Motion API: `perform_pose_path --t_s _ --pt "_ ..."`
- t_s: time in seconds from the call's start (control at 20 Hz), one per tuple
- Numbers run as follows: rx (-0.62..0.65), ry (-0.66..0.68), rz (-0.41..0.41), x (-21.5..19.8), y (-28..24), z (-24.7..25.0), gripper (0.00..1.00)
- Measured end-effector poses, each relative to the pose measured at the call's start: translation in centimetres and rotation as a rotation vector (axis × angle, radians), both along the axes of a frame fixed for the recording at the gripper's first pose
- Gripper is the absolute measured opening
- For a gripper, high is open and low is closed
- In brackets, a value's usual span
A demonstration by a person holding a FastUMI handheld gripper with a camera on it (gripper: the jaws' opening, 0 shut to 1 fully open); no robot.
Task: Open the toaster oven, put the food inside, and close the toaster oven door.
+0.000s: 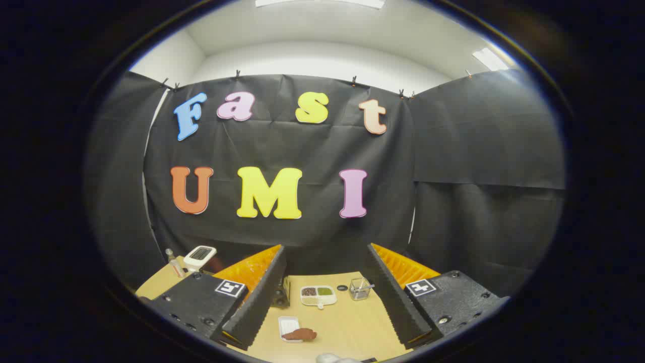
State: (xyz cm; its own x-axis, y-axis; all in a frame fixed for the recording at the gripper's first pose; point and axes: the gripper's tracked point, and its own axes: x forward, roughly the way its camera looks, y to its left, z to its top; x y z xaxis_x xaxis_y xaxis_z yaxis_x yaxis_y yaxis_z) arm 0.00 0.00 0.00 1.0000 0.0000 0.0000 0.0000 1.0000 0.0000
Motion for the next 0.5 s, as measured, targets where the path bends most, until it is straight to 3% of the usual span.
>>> perform_pose_path --t_s 0.5 --pt "-0.018 0.021 -0.03 1.1 -0.9 -1.2 1.0"
